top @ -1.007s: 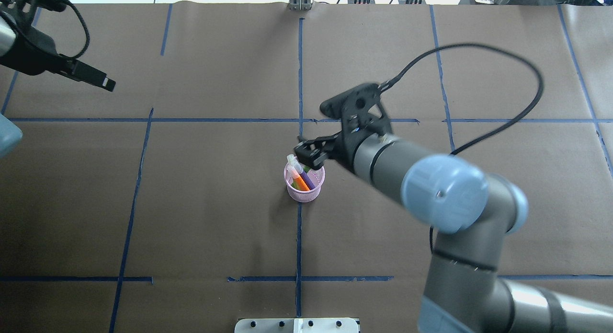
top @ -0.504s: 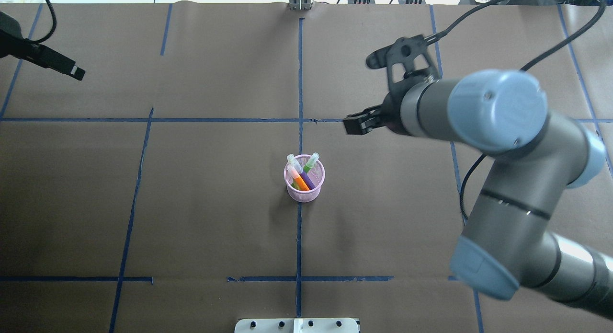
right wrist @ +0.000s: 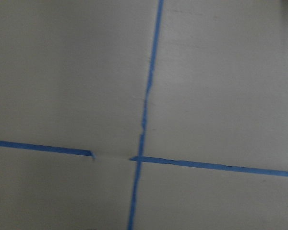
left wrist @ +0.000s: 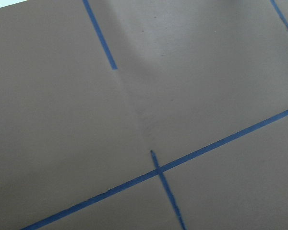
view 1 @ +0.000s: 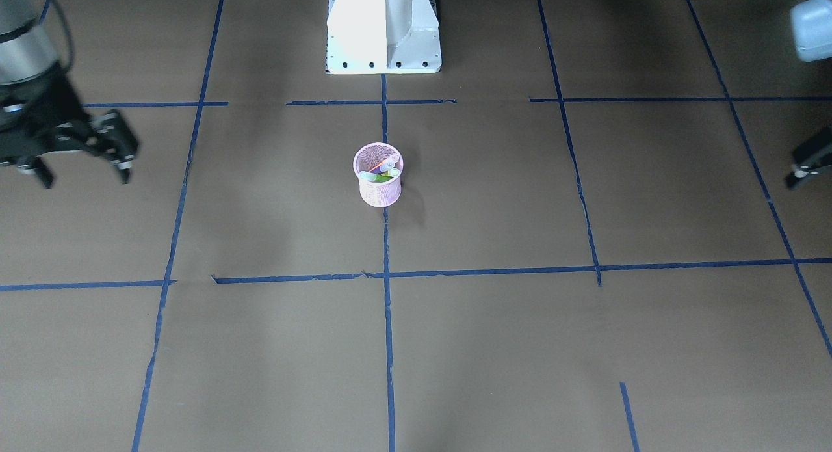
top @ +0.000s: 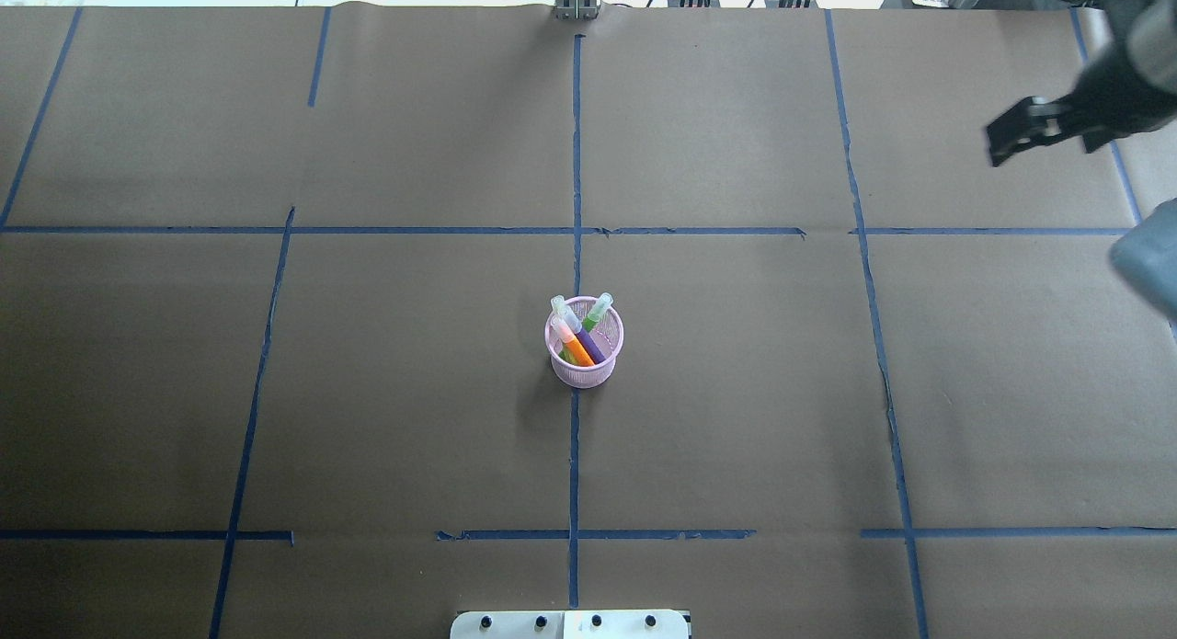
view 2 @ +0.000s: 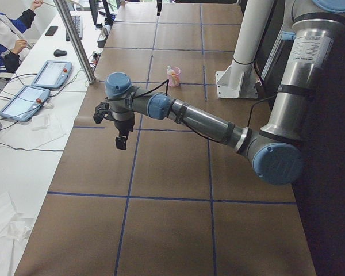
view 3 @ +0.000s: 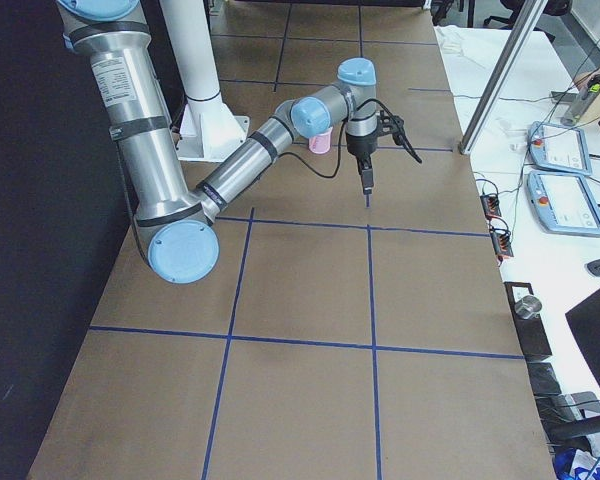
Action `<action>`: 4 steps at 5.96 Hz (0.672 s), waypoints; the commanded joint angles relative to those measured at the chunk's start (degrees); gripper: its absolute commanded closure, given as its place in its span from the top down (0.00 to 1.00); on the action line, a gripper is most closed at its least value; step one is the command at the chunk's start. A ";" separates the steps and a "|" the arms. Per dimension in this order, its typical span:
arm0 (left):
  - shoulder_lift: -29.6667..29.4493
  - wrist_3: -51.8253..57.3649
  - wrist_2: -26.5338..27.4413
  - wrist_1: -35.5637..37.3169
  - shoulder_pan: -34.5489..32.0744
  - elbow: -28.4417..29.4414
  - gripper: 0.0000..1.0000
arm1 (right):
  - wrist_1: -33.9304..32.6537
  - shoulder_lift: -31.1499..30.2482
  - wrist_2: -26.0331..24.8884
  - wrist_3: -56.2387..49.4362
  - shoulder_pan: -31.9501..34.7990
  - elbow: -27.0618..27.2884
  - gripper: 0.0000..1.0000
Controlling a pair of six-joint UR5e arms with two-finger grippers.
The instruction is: Collect pens into pen holder
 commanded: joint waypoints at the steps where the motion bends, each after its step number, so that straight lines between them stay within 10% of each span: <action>1: 0.50 11.99 0.02 1.95 -6.80 10.59 1.00 | -0.07 -5.37 11.67 -20.26 12.07 -9.45 1.00; 4: 3.98 23.26 -1.48 -0.14 -11.58 19.28 1.00 | 5.78 -10.49 17.87 -24.57 18.62 -15.47 1.00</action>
